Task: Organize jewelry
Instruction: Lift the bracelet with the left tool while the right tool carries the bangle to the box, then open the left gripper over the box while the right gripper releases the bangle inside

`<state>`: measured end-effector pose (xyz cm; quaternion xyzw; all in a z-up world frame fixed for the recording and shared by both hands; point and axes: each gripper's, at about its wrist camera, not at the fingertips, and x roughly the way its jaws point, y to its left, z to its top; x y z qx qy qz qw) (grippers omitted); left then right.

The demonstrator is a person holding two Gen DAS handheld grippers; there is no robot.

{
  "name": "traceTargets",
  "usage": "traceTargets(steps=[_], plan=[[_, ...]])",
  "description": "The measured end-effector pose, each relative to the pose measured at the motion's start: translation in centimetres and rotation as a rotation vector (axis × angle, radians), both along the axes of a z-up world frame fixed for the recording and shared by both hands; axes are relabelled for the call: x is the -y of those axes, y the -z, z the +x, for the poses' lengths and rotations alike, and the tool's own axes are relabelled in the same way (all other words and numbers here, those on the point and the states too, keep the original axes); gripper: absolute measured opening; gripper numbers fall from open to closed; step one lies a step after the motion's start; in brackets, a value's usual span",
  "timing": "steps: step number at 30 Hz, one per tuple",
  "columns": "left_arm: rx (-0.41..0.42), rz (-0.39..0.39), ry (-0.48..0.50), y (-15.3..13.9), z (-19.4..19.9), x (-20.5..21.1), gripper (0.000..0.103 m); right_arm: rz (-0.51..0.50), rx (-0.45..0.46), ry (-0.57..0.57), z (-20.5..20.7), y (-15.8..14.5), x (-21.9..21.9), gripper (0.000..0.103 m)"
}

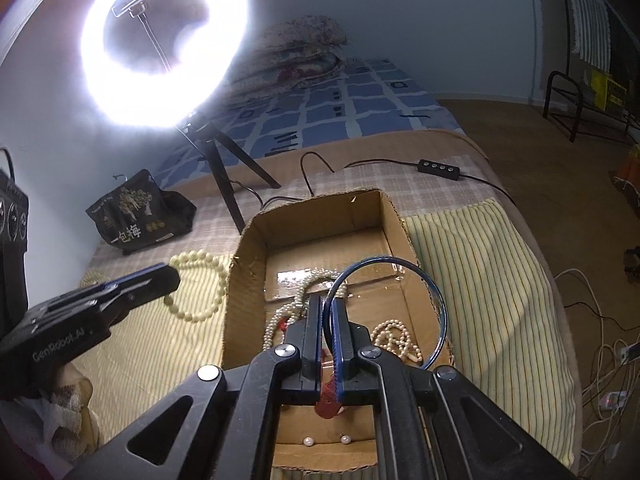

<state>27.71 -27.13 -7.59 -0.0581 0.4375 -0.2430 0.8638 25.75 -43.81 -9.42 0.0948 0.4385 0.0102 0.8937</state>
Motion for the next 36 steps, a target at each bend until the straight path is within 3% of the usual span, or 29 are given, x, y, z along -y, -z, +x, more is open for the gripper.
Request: traceTargets(steps=[13, 18, 19, 20, 21, 23, 26, 36], plan=[[0.01, 0.006, -0.023, 1.8, 3.4, 1.5, 0.005, -0.009, -0.029, -0.015, 1.7, 1.9, 0.1, 0.001], [0.023, 0.026, -0.009, 2.3, 3.8, 2.1, 0.005, -0.02, -0.028, -0.007, 1.9, 2.1, 0.1, 0.007], [0.031, 0.039, -0.009, 2.3, 3.7, 2.2, 0.006, -0.02, -0.026, -0.006, 1.9, 2.1, 0.1, 0.021], [0.036, 0.05, -0.003, 2.2, 3.7, 2.4, 0.014, -0.021, -0.024, -0.001, 2.0, 2.2, 0.2, 0.037], [0.042, 0.054, 0.003, 2.2, 3.6, 2.5, 0.034, -0.022, -0.021, 0.007, 1.9, 2.2, 0.3, 0.04], [0.074, 0.066, -0.006, 1.9, 3.2, 2.6, 0.059, -0.031, -0.022, 0.018, 1.9, 2.2, 0.4, 0.048], [0.089, 0.068, -0.011, 1.5, 3.1, 2.6, 0.061, -0.047, -0.018, 0.039, 1.8, 2.1, 0.6, 0.071], [0.088, 0.073, -0.025, 1.1, 2.6, 2.3, 0.061, -0.067, -0.028, 0.085, 1.1, 2.1, 1.4, 0.084]])
